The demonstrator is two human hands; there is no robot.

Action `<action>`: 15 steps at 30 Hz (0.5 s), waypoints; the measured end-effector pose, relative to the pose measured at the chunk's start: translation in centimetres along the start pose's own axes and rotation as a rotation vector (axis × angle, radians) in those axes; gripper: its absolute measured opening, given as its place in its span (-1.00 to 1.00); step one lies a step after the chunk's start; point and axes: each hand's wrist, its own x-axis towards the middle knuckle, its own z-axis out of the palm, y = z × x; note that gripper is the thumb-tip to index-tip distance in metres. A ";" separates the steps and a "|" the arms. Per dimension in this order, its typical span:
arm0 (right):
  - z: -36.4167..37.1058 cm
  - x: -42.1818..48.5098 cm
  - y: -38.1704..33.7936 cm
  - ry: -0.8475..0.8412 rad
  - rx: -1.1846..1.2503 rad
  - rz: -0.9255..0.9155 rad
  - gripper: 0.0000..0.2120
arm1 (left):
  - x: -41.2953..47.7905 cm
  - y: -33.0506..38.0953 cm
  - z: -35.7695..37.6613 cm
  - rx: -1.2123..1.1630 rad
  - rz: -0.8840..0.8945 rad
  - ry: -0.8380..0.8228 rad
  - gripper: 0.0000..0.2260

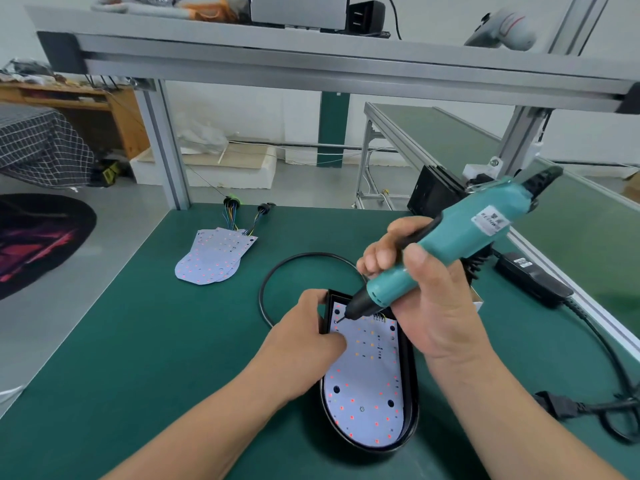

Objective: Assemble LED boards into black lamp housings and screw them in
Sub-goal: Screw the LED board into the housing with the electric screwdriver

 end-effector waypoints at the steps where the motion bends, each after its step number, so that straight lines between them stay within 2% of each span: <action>1: -0.1 0.1 -0.3 -0.003 0.026 -0.012 -0.67 | 0.0 0.0 0.0 -0.001 0.003 0.004 -0.58; 4: -0.6 0.3 -1.4 0.103 0.081 -0.038 -0.72 | -0.1 0.0 0.0 -0.013 0.015 0.017 -0.54; 7: -2.5 0.4 -2.4 0.336 0.057 0.024 -0.81 | -0.1 -0.1 -0.2 -0.018 0.051 0.043 -0.54; 10: -5.2 0.5 -3.5 0.529 -0.024 0.148 -0.79 | -0.1 0.0 -0.3 -0.021 0.061 0.071 -0.57; 15: -10.8 -0.3 -5.4 0.751 -0.262 0.307 -0.92 | 0.2 -0.2 -0.4 -0.003 0.048 0.102 -0.60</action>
